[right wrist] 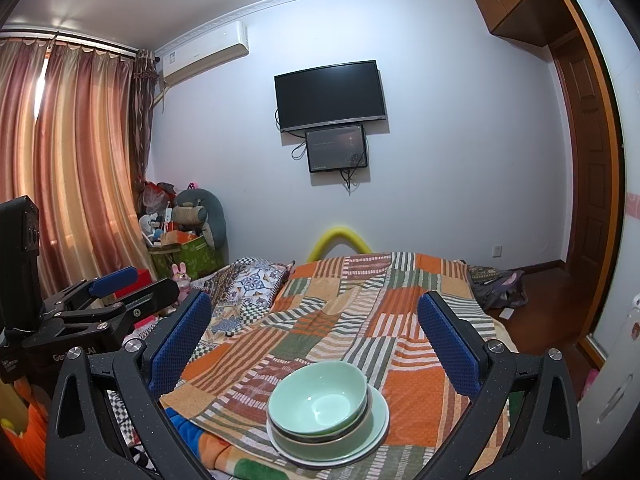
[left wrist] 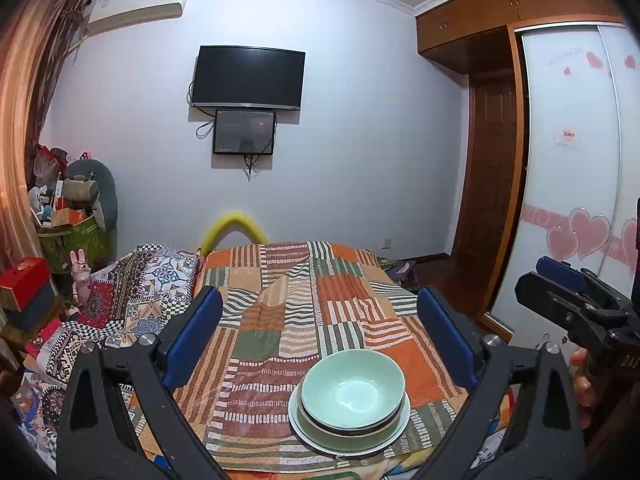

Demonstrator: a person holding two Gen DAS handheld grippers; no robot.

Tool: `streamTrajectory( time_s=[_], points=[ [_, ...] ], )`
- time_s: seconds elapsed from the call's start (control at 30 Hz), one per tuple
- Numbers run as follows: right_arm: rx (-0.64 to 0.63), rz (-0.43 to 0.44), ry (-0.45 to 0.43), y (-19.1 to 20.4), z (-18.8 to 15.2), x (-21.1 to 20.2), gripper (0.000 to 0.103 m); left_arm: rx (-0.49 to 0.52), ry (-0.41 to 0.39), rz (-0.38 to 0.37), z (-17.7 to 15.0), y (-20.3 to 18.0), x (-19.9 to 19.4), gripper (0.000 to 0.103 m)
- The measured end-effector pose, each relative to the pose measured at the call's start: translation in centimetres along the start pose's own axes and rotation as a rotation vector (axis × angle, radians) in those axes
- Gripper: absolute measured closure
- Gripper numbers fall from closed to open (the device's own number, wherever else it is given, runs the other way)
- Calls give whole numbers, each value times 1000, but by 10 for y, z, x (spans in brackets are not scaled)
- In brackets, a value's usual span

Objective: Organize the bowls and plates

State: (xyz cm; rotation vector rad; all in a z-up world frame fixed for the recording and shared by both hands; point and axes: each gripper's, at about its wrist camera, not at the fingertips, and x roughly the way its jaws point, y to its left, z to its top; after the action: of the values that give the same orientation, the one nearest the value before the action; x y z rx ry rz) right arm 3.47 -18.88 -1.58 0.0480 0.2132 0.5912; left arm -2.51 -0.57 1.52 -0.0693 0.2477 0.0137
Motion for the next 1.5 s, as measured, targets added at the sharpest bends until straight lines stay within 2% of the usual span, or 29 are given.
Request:
streamTrajectory(
  time_s=[1.1,1.23,1.5],
  points=[
    [4,-9,-6,-4,1,-4,0,10,-24,-20,-4,-4,0,3],
    [7,-9,-5,-4,1,-4,0,25,-3,-45,-4,-7,2,3],
    [4,-9,-4,-3,2,-4,0,16,1,-47,-3,-6,3,3]
  ],
)
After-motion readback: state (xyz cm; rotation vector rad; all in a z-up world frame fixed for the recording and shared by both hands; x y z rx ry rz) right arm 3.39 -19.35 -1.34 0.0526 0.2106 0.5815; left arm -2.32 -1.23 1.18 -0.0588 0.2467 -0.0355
